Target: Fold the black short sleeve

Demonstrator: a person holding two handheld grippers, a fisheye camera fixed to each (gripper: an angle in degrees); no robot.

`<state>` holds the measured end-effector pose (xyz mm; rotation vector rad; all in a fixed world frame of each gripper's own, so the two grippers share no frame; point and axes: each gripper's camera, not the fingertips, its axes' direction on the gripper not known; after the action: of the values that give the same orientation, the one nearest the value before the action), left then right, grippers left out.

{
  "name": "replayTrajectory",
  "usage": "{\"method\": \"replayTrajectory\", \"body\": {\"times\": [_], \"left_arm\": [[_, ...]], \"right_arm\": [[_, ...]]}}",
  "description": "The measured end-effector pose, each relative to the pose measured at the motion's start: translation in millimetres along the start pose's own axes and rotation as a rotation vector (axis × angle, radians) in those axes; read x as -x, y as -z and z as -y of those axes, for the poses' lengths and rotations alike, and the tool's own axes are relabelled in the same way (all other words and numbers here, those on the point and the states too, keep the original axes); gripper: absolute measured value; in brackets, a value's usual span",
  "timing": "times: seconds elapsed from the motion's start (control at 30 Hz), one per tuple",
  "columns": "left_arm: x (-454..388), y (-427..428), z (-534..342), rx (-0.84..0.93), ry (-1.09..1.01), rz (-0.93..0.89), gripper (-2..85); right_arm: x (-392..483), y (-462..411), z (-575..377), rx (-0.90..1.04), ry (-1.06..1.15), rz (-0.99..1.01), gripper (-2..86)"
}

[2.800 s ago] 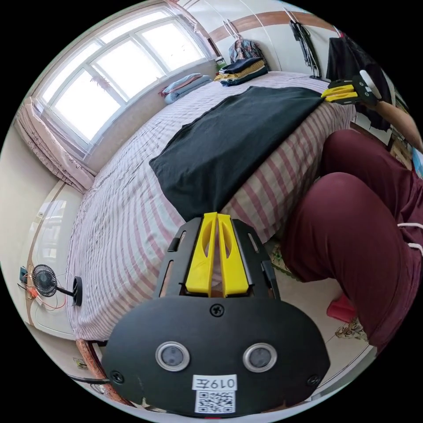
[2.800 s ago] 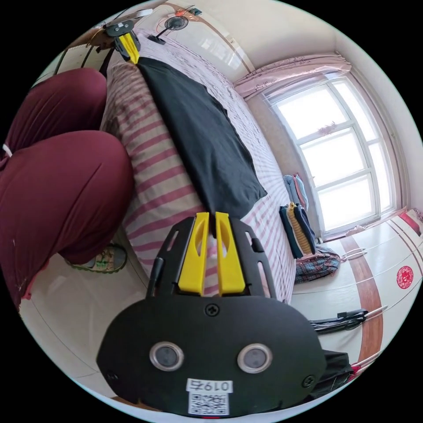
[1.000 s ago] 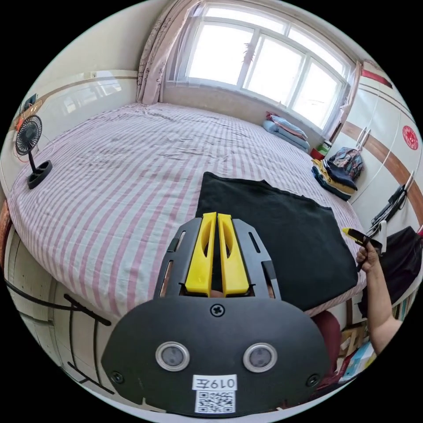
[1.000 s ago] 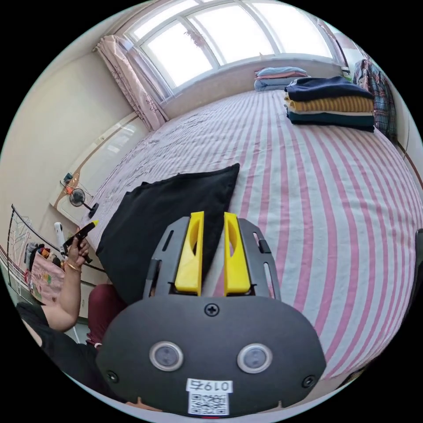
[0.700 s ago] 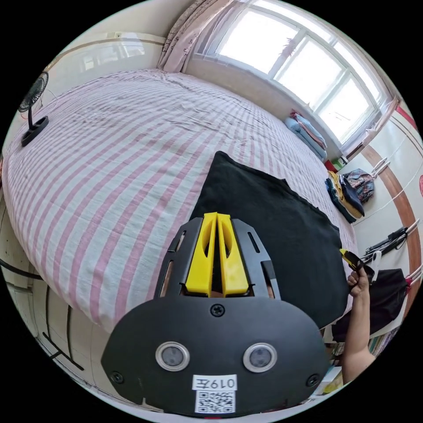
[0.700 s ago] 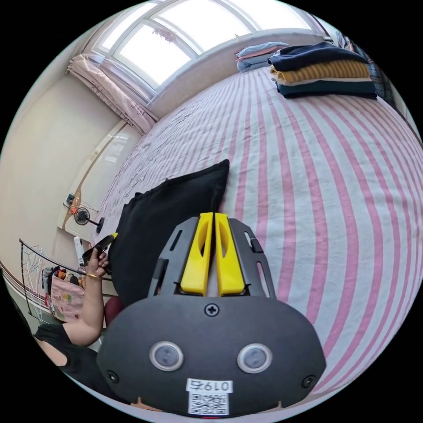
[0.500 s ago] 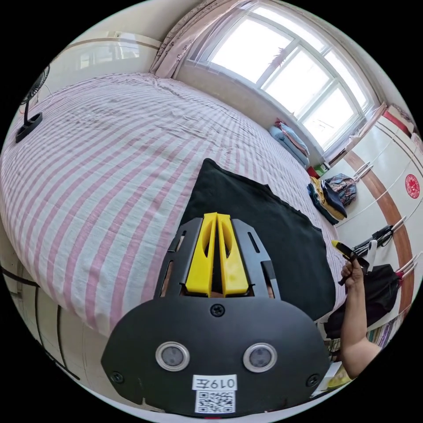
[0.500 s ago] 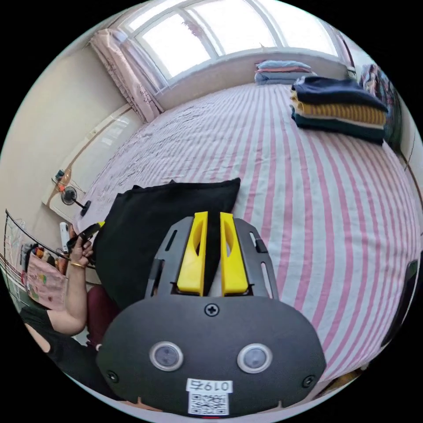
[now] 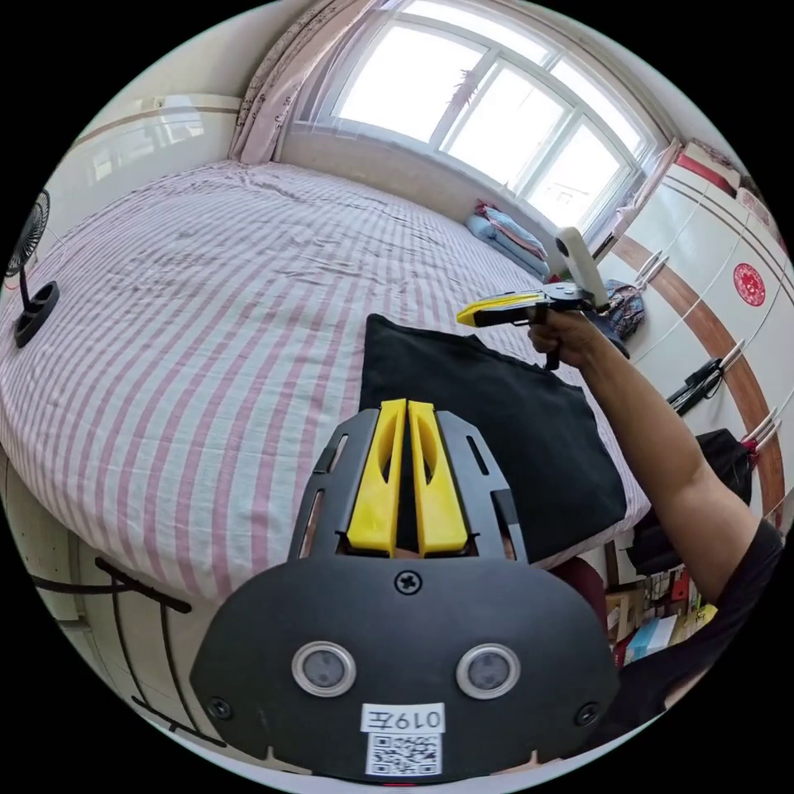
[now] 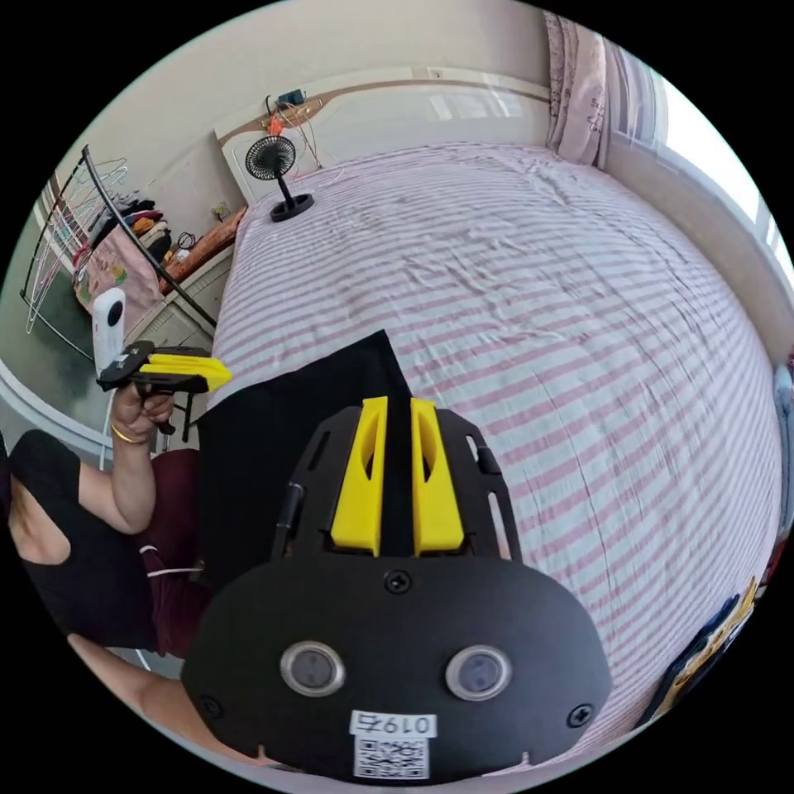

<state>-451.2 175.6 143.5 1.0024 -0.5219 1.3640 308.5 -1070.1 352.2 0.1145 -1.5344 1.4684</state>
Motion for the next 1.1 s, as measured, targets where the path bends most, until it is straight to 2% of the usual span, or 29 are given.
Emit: {"method": "replayTrajectory", "body": {"times": [0.1,0.23,0.33,0.4,0.6,0.8,1.1], "left_arm": [[15,-6,2,0.077,0.002,0.000,6.4],[18,-23,10,0.143,-0.009,-0.060,9.4],[9,-34,16,0.220,-0.026,0.039,10.3],[6,-33,18,0.225,-0.036,0.074,10.3],[14,-32,20,0.221,-0.031,0.011,10.5],[13,-41,24,0.261,-0.056,-0.023,8.2],[2,-52,28,0.304,-0.088,0.016,5.7]], "right_arm": [[-18,-28,47,0.074,0.009,0.037,5.6],[-37,-48,103,0.044,-0.003,0.136,5.8],[-43,-67,146,0.036,0.006,0.162,5.9],[-44,-83,171,0.066,0.015,0.167,6.1],[-53,-124,233,0.129,0.012,0.208,6.3],[-68,-136,273,0.101,-0.023,0.247,-0.5],[-75,-166,320,0.113,-0.093,0.137,-0.9]]}}
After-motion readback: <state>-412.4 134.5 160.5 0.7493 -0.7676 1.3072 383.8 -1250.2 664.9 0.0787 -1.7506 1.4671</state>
